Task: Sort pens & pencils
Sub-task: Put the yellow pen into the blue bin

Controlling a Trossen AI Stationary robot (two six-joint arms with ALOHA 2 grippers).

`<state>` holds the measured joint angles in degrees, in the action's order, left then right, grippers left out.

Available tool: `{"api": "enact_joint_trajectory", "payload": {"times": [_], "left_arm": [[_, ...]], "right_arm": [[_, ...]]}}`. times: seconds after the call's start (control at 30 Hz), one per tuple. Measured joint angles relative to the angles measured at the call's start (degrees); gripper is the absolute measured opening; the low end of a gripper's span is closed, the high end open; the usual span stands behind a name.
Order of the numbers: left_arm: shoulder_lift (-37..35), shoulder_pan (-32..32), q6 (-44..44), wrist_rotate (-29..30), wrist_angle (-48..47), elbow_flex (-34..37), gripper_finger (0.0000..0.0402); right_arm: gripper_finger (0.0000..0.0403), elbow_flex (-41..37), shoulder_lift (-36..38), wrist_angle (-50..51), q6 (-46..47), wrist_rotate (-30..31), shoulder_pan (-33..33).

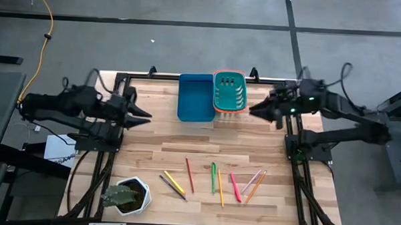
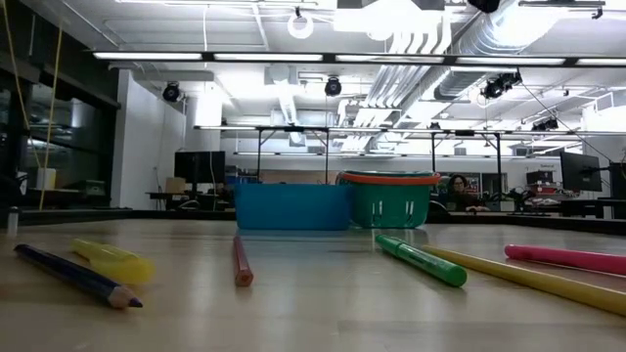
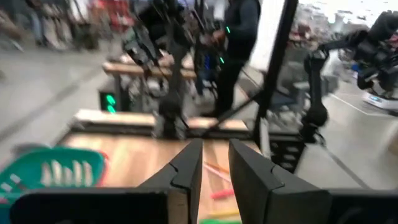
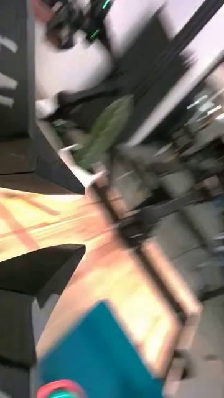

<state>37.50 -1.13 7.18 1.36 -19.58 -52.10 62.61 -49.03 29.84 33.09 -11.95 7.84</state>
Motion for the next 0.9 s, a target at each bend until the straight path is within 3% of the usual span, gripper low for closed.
{"api": "enact_joint_trajectory", "payload": {"times": [0.2,0.33,0.5,0.9], "left_arm": [[5.8,0.0,8.9,-7.9,-1.7,0.0,0.0067],[8.6,-2.4,11.0,-9.0,0.5,0.0,0.0067],[11.6,-10.1,12.8,-3.0,2.5,0.0,0.0067],[16.0,-31.1,22.9,22.3,-0.2,0.0,0.0067]], "right_arm": [[0.0131,1.0,-6.0,4.3,4.3,1.9,-7.2],[0.0131,1.1,-8.8,2.5,9.4,4.2,-12.6],[0.0131,1.1,-11.6,3.1,15.0,9.8,-19.9],[0.0131,1.1,-18.4,4.7,34.7,21.6,-34.3]]}}
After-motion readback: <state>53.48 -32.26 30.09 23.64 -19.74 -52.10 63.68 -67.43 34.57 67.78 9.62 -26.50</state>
